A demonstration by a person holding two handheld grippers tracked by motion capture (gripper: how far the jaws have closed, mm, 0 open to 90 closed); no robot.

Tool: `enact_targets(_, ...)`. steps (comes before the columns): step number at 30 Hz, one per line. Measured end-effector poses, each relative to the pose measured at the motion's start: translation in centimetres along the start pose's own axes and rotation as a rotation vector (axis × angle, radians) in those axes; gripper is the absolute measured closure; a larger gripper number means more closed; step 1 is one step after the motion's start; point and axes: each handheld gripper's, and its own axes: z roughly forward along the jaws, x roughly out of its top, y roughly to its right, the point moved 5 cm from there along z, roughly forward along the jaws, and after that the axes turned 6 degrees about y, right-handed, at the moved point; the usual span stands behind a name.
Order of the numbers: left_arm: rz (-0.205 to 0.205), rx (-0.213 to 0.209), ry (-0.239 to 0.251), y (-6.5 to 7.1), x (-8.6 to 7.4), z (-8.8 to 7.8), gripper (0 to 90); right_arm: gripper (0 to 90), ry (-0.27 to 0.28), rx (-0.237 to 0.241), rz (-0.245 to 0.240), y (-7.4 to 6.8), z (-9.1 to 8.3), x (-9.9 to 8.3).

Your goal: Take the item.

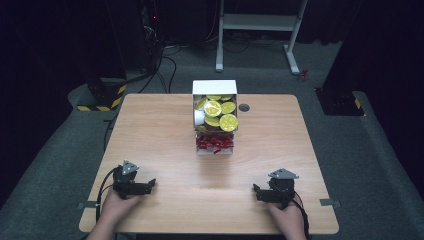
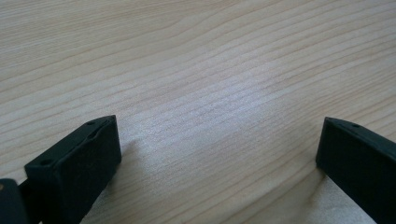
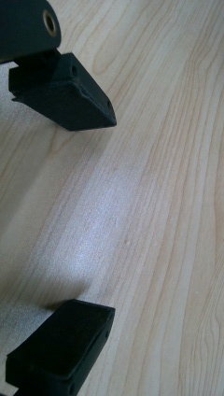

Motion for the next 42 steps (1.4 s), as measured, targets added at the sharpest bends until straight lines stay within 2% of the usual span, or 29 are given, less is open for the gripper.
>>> enact_targets(18, -0.001, -0.002, 0.007, 0.2, -0.2, -0.2, 1.4, 8.9, -0.001, 0.006, -0.003, 0.0, -0.1, 0.0)
enact_targets(22, 0.006, -0.003, 0.002, 0.2, -0.2, -0.3, 1.6, 8.9, -0.001, 0.006, -0.004, 0.0, -0.1, 0.0)
enact_targets(26, 0.014, -0.023, -0.018, 0.2, -0.1, -0.3, 1.1, 8.9, -0.002, 0.006, -0.003, 0.0, -0.1, 0.0)
enact_targets(34, 0.021, -0.015, -0.027, -0.1, -0.2, -0.7, 3.7, 8.3, -0.002, 0.01, -0.01, 0.0, 0.0, 0.0)
enact_targets(36, 0.022, -0.015, -0.017, -0.3, -0.3, -1.1, 3.9, 8.3, -0.002, 0.014, -0.013, 0.0, 0.0, 0.0)
enact_targets(38, -0.009, -0.033, 0.025, -0.4, 0.0, -1.7, 4.2, 8.3, -0.001, 0.014, -0.013, 0.1, 0.0, 0.0)
enact_targets(40, -0.016, -0.037, 0.042, -0.5, 0.2, -2.0, 5.4, 8.4, -0.001, 0.014, -0.013, 0.0, 0.0, 0.0)
enact_targets(42, -0.033, -0.055, 0.081, -0.3, 0.9, -2.3, 6.0, 8.5, -0.003, 0.014, -0.01, 0.0, -0.1, -0.1)
